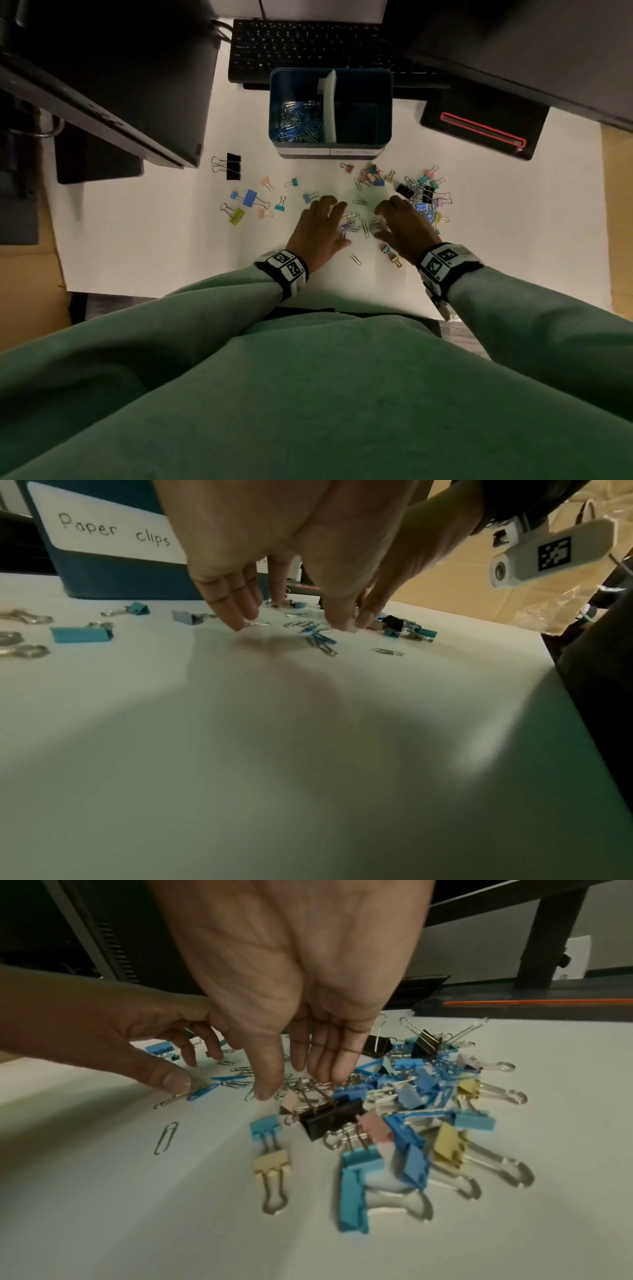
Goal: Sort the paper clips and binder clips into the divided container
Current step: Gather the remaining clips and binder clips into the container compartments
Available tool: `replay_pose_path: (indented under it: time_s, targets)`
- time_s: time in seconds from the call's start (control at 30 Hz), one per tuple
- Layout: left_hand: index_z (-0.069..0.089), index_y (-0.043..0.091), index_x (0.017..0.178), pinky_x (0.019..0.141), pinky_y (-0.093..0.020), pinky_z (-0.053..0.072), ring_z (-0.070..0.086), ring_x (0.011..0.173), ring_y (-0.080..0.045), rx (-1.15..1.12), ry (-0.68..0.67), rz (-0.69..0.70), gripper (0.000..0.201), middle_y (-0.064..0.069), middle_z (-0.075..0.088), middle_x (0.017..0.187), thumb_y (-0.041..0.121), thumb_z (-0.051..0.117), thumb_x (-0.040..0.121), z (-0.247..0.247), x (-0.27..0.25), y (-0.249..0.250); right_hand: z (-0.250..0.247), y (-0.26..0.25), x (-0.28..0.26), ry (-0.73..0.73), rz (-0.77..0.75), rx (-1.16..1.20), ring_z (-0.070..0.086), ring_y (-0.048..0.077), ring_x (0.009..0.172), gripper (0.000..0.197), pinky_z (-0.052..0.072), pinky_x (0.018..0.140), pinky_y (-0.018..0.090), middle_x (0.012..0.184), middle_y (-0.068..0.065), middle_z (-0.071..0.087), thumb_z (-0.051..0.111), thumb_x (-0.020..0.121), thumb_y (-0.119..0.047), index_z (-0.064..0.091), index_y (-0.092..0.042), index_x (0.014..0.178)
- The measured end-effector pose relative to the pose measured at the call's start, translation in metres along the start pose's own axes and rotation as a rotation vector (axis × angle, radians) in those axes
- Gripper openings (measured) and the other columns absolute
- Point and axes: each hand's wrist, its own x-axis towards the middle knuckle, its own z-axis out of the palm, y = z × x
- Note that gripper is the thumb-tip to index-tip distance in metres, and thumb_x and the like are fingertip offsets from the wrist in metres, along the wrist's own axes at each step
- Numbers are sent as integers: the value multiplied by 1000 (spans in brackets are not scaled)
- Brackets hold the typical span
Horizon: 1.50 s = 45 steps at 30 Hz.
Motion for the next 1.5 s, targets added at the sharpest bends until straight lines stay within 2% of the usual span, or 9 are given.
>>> replay_pose_path:
  time_s: [0.1, 0.27, 0.47, 0.6, 0.83, 0.97, 1.2, 1.37, 1.5]
  targets:
    - [45, 8, 129, 85, -42, 49, 51, 108, -31, 34, -31, -6, 74, -15, 49, 126, 45, 77, 72, 2, 0, 6, 2, -7, 4, -5, -49, -61, 58, 29, 105, 41, 55, 85, 41, 117, 13, 57, 70, 84, -21, 54, -7, 119]
    - [57, 1, 104, 72, -37, 54, 56, 91, -32, -78, 29, 0, 30, -18, 56, 102, 6, 73, 78, 5, 6, 7, 2, -25, 16, -18, -111, -97, 63, 32, 86, 12, 52, 72, 36, 96, 15, 61, 51, 92, -5, 58, -4, 101]
    - [56, 4, 97, 73, -30, 47, 57, 85, -24, -196, -12, -50, 12, -13, 57, 98, 14, 59, 92, -5, 13, -8, -2, -18, 32, -52, -45, 195, 64, 27, 84, 9, 55, 80, 42, 93, 11, 68, 59, 85, -6, 65, -8, 90]
    - [58, 6, 95, 70, -26, 47, 59, 80, -20, -318, -12, -105, 9, -9, 61, 95, 15, 58, 93, -19, 10, -21, -25, -18, 35, -4, 19, 476, 64, 11, 80, 9, 54, 80, 25, 93, 2, 68, 65, 88, -13, 67, -8, 96]
    - [62, 9, 93, 67, -16, 50, 60, 71, -8, -596, 369, -219, 9, -2, 66, 88, 7, 53, 93, -103, 20, -36, -102, -74, 85, 322, -64, 965, 64, 7, 65, 8, 56, 66, 22, 74, -3, 69, 66, 86, -6, 68, -13, 88]
    - [66, 11, 90, 67, -5, 42, 59, 76, -8, -494, 427, -348, 18, -1, 69, 88, 4, 50, 89, -144, 57, -53, -108, -101, 124, 418, -27, 823, 65, 8, 72, 6, 58, 72, 26, 81, 0, 70, 67, 85, -9, 69, -9, 91]
    - [62, 11, 109, 84, -25, 49, 57, 87, -15, -353, 497, -286, 21, -9, 53, 111, 7, 59, 89, -113, 37, -43, -77, -78, 89, 419, -93, 554, 61, 14, 74, 14, 53, 69, 27, 88, 5, 66, 55, 92, -19, 66, -9, 91]
    - [32, 12, 144, 105, -40, 41, 46, 123, -27, -150, -136, -108, 85, -15, 37, 141, 39, 76, 76, -47, -8, -13, -30, -29, 29, 100, -76, 122, 57, 22, 110, 38, 51, 93, 34, 124, 9, 56, 66, 87, -33, 58, -13, 119]
    - [38, 7, 139, 101, -40, 45, 48, 122, -30, -96, -148, -74, 78, -17, 41, 138, 31, 78, 76, -20, -3, -7, -1, -21, 11, -51, -30, -32, 45, 31, 121, 77, 51, 96, 43, 137, 17, 41, 76, 76, -35, 41, -6, 138]
